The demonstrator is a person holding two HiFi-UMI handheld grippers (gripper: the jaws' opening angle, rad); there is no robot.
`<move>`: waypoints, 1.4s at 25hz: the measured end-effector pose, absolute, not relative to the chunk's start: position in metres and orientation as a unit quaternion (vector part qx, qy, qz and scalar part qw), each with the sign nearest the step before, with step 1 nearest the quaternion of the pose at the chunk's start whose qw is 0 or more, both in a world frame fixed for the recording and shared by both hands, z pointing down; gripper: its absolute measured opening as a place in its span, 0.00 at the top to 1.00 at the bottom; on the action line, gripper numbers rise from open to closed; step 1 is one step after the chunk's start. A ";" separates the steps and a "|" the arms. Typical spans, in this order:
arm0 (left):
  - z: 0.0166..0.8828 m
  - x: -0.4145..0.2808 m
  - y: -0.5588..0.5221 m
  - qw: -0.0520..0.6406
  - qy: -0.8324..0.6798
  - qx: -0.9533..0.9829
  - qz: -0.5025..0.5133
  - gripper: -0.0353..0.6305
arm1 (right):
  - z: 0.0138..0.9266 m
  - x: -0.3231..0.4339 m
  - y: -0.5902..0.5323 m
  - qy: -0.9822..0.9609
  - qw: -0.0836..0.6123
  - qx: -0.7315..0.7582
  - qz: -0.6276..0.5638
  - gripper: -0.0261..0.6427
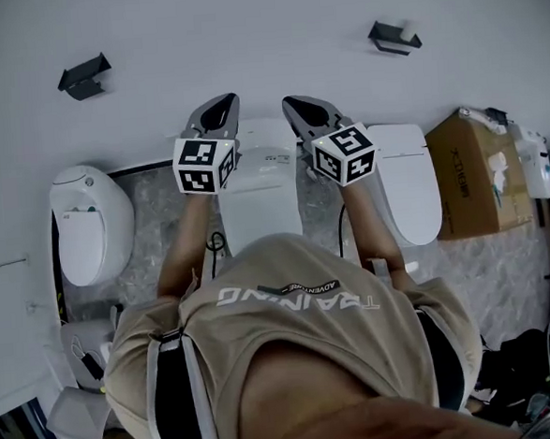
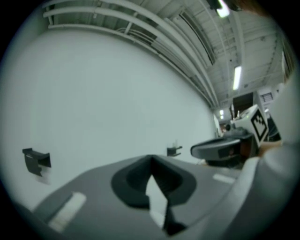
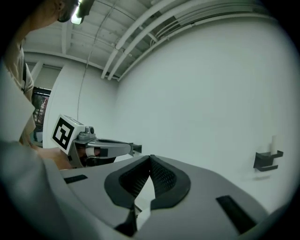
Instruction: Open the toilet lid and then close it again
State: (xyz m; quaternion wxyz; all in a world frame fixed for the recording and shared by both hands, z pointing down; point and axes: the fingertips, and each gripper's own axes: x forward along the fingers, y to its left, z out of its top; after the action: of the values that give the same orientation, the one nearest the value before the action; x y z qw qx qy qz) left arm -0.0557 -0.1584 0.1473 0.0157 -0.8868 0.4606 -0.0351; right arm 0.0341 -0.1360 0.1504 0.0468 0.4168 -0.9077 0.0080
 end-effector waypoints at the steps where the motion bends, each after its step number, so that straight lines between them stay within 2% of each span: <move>1: 0.138 -0.057 -0.157 0.022 0.462 -0.886 -0.029 0.94 | 0.142 0.033 -0.134 -0.906 0.034 0.421 0.003 0.94; 10: 0.096 -0.061 -0.147 0.074 0.480 -0.874 -0.006 0.94 | 0.111 0.041 -0.122 -0.875 0.012 0.480 -0.065 0.94; 18: 0.143 -0.063 -0.129 0.041 0.473 -0.879 -0.042 0.94 | 0.124 0.044 -0.104 -0.875 0.017 0.482 -0.047 0.94; 35: 0.152 -0.069 -0.107 0.028 0.465 -0.885 -0.017 0.94 | 0.135 0.028 -0.097 -0.883 0.044 0.464 -0.050 0.94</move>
State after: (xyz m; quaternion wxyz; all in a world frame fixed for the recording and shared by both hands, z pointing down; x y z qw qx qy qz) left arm -0.0693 -0.1072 0.1515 0.0275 -0.8847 0.4650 -0.0174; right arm 0.0281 -0.0969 0.1349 0.0436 0.4640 -0.8833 -0.0502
